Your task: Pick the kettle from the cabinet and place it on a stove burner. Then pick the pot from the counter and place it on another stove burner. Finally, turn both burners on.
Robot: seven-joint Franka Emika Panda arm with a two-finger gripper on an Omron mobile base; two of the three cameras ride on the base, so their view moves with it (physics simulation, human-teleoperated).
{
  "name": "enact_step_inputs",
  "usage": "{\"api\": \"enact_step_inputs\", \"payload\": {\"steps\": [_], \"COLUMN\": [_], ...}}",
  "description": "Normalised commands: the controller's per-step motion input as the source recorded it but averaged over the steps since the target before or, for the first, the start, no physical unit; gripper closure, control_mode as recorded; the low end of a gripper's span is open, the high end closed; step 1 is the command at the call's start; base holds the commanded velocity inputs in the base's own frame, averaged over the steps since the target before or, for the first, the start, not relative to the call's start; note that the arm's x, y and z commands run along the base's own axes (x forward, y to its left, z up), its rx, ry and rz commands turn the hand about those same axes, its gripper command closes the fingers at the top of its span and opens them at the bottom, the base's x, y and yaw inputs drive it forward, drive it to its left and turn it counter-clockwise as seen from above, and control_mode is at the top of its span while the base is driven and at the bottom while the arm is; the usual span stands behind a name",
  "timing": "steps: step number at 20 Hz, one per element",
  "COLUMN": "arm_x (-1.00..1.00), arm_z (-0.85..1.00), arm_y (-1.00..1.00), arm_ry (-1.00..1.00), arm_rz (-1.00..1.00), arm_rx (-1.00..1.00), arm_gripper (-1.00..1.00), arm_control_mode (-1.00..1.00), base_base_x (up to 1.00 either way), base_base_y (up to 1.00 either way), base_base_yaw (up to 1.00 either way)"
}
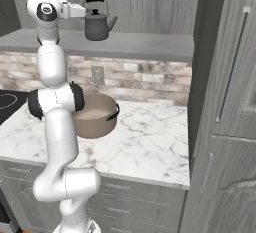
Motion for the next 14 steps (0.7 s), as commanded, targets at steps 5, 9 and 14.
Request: {"api": "enact_step_inputs", "payload": {"steps": [5,9,14], "arm_x": [-0.17,-0.40,-0.41], "arm_z": [0.00,0.00,0.00], "arm_y": [0.00,0.00,0.00], "arm_ry": [-0.06,-0.09,-0.03], "arm_rz": [0.00,-0.01,-0.03], "arm_rx": [0.00,0.00,0.00], "arm_gripper": [1.00,1.00,1.00], "arm_control_mode": [-1.00,-1.00,-1.00], "base_base_x": [0.00,0.00,0.00], "base_base_y": [0.00,0.00,0.00], "base_base_yaw": [0.00,0.00,0.00]}}
